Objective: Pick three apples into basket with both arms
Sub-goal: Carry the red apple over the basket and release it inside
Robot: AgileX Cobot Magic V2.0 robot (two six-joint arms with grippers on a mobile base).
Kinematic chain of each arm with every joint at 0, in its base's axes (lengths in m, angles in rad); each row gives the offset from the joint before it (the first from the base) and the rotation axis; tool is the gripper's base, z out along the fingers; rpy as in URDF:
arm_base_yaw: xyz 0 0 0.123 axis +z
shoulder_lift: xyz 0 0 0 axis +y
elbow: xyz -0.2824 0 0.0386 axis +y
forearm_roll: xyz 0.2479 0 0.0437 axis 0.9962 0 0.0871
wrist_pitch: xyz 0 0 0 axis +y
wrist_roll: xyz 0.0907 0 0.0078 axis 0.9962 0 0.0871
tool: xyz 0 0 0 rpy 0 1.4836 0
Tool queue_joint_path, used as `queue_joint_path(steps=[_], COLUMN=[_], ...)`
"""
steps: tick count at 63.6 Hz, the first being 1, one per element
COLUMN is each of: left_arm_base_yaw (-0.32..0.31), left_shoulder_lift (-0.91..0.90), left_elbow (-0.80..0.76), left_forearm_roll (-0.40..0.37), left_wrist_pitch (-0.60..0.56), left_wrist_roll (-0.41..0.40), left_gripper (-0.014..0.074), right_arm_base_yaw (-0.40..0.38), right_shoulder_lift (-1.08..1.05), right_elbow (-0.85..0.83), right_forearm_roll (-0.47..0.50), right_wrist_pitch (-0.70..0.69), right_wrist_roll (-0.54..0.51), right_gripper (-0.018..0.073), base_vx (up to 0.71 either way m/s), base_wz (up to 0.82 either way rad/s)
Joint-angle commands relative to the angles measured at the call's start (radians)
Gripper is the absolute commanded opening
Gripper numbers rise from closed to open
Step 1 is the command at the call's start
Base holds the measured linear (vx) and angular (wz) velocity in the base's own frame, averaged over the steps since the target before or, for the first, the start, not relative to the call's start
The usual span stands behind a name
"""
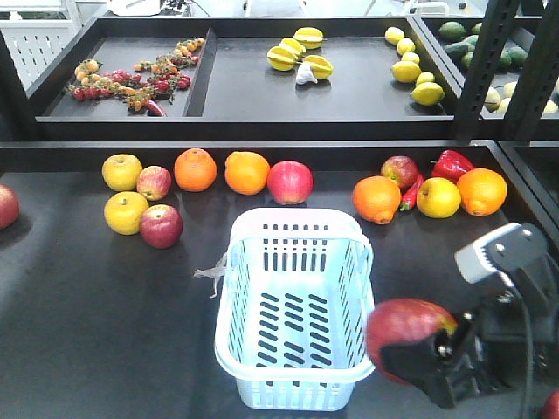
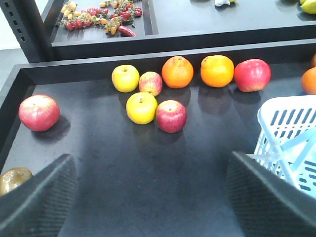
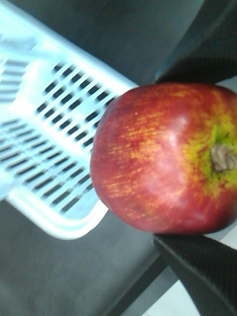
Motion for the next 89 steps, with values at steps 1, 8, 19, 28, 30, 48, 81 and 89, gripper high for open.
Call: queue_joint_path(steps=[1, 8, 19, 28, 30, 48, 81, 89], left_arm_base_yaw=[0.0, 0.0, 0.0, 0.0, 0.0, 0.0, 0.0, 0.0], left_shoulder_lift=[-0.002, -0.002, -0.002, -0.002, -0.002, -0.002, -0.002, -0.002], left_elbow=[-0.023, -0.023, -0.023, -0.023, -0.023, -0.023, -0.023, -0.023], left_forearm_roll=[0.022, 0.022, 0.022, 0.022, 0.022, 0.022, 0.022, 0.022], left_wrist_pitch=[-0.053, -0.053, -0.053, -0.053, -0.053, -0.053, -0.053, -0.053], left_wrist_roll=[-0.009, -0.009, -0.009, -0.009, -0.009, -0.009, -0.009, -0.009], left_gripper=[0.0587, 0.0587, 0.0587, 0.0587, 0.0587, 0.0587, 0.0587, 0.0587], right_arm_base_yaw=[0.001, 0.001, 0.001, 0.001, 0.001, 0.001, 0.0, 0.0], right_shoulder_lift=[0.039, 0.112, 0.219, 0.29, 0.305, 0.398, 0.356, 0.278], right_elbow=[-0.026, -0.026, -0.026, -0.026, -0.026, -0.026, -0.026, -0.026], right_forearm_roll=[0.164, 0.281, 0.441, 0.546, 0.567, 0.676, 0.647, 0.521], right_wrist_pitch=[-0.065, -0.076, -0.077, -0.08, -0.08, -0.079, -0.194, -0.282], right_wrist_roll=[-0.132, -0.26, -0.458, -0.612, -0.647, -0.794, -0.743, -0.595], right_gripper=[0.0267, 0.0284, 0.0352, 0.0439, 0.0462, 0.0644, 0.0654, 0.065], base_vx=[0.0, 0.0, 0.0, 0.0, 0.0, 0.0, 0.0, 0.0], base_wz=[0.0, 0.0, 0.0, 0.0, 0.0, 0.0, 0.0, 0.0])
